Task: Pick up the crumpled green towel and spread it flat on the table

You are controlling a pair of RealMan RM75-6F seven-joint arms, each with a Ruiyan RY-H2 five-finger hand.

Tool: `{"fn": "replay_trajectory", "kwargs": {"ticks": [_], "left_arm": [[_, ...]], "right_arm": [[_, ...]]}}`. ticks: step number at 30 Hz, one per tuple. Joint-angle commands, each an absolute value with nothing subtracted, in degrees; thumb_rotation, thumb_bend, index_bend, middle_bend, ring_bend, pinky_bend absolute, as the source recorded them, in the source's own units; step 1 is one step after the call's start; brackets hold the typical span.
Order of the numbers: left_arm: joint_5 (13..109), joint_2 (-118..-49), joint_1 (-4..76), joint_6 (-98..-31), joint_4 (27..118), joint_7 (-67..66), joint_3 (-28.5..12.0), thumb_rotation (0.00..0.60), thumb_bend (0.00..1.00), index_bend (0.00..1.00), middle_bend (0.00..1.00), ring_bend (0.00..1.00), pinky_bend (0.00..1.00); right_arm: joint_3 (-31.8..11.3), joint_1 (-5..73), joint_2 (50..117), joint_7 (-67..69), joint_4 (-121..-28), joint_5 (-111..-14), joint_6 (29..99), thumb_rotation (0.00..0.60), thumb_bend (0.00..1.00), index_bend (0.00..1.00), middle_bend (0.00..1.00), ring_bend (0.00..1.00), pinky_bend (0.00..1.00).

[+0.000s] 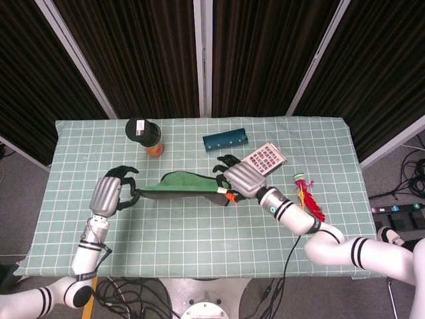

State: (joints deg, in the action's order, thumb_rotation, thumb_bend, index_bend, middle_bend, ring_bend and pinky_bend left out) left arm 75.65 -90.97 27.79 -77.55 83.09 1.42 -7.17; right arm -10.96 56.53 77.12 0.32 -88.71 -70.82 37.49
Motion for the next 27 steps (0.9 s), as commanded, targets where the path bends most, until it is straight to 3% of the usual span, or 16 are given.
{"fn": "replay_trajectory", "kwargs": {"ticks": [1, 10, 15, 18, 22, 27], "left_arm": [[77.76, -90.86, 26.28, -78.66, 84.18, 0.83, -5.19, 0.6, 0.4, 0.78, 0.44, 0.28, 0.28], [80.63, -91.02, 24.08, -78.2, 85.86, -0.69, -2.0, 0.6, 0.38, 0.77, 0.44, 0.28, 0.28], [81.09, -91.48, 23.58, -77.18, 85.85, -1.08, -1.54, 0.6, 0.38, 0.77, 0.44, 0.28, 0.28], [81.34, -91.44, 23.37, -76.74, 86.04, -1.32, -1.51, 0.6, 0.38, 0.76, 0.43, 0.28, 0.28], [81.69, -91.24, 23.22, -76.41, 86.1, -1.38, -1.81, 0.6, 0.37, 0.76, 0.43, 0.28, 0.28], [82.05, -90.55, 23.0, -75.79, 86.51, -1.4, -1.91, 0.6, 0.34, 0.68, 0.42, 0.28, 0.28]], "right_arm": [[-9.54, 55.86, 75.97, 0.85, -90.33, -71.5, 36.41, 0.6, 0.41, 0.63, 0.2, 0.0, 0.0], [-6.67, 54.23, 76.25, -0.93, -91.71, -71.98, 37.26, 0.6, 0.38, 0.63, 0.2, 0.0, 0.0], [-5.02, 53.25, 77.44, -2.96, -91.79, -72.37, 38.34, 0.588, 0.26, 0.53, 0.17, 0.0, 0.0], [-3.67, 52.66, 77.46, -4.99, -92.27, -72.61, 38.74, 0.553, 0.2, 0.48, 0.15, 0.0, 0.0], [-1.44, 51.99, 76.67, -8.25, -92.91, -73.07, 38.65, 0.531, 0.19, 0.46, 0.14, 0.0, 0.0], [1.9, 51.28, 74.59, -13.86, -95.16, -72.1, 37.77, 0.396, 0.06, 0.27, 0.08, 0.0, 0.0]]}}
